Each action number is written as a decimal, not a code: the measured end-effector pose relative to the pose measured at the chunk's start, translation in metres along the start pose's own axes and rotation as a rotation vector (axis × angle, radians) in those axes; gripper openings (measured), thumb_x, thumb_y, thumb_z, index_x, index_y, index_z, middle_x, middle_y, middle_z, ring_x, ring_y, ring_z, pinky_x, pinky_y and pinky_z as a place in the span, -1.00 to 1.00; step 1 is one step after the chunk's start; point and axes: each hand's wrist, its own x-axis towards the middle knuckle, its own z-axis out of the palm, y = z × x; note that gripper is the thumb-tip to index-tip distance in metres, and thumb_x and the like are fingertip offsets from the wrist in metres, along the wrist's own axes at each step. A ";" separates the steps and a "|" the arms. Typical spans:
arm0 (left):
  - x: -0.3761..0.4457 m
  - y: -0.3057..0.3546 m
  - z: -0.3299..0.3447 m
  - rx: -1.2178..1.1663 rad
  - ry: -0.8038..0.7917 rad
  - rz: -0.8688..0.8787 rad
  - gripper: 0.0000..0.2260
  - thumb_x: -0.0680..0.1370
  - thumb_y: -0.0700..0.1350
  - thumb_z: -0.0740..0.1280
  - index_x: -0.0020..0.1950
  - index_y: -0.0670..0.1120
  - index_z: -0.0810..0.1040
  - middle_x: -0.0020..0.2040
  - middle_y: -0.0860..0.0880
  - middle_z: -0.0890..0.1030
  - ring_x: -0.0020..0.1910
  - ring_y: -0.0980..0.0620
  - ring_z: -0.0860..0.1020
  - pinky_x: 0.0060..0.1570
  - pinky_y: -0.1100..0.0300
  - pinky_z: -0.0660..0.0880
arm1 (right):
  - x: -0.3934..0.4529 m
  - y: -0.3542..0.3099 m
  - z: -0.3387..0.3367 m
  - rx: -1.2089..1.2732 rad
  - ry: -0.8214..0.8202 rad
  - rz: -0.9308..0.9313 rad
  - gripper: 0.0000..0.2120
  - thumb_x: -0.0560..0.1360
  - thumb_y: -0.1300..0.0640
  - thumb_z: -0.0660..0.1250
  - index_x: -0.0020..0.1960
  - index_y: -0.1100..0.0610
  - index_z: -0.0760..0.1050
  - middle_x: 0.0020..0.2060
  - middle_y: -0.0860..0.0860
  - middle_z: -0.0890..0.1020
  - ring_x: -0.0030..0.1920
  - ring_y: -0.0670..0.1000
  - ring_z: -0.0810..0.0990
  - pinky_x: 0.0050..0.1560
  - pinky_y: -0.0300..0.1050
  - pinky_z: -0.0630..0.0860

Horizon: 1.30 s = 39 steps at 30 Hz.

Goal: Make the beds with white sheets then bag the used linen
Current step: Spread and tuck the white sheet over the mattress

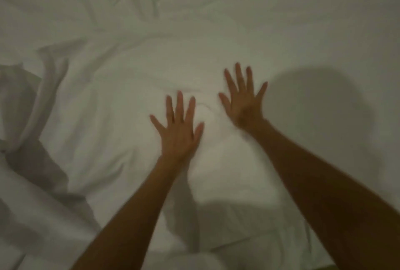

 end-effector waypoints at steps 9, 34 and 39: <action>-0.185 0.037 0.041 0.123 -0.261 0.143 -0.42 0.61 0.24 -0.12 0.57 0.00 0.12 0.58 -0.15 0.10 0.54 -0.23 0.06 0.26 -0.50 0.06 | -0.247 0.056 0.036 0.072 -0.137 -0.006 -0.44 0.62 -0.17 -0.12 0.56 -0.01 0.08 0.56 0.02 0.10 0.54 0.13 0.08 0.36 0.39 0.13; -0.158 0.424 0.082 -1.965 0.069 -1.348 -0.72 0.57 -0.14 0.36 0.21 -0.27 0.50 -0.01 -0.15 0.58 -0.22 0.03 0.55 -0.43 0.21 0.60 | -0.244 0.416 -0.044 1.997 0.150 1.209 -0.86 0.47 0.38 0.38 -0.21 0.22 0.49 -0.39 0.06 0.64 -0.35 -0.03 0.62 -0.45 -0.18 0.59; -0.163 0.444 0.091 -2.082 0.197 -1.383 -0.83 0.58 -0.11 0.35 0.09 -0.18 0.57 0.17 -0.12 0.59 -0.21 0.09 0.56 -0.25 0.23 0.63 | -0.249 0.436 -0.041 2.022 0.004 1.201 -0.90 0.47 0.40 0.37 -0.12 0.25 0.50 -0.14 0.14 0.60 -0.21 0.02 0.61 -0.33 -0.17 0.63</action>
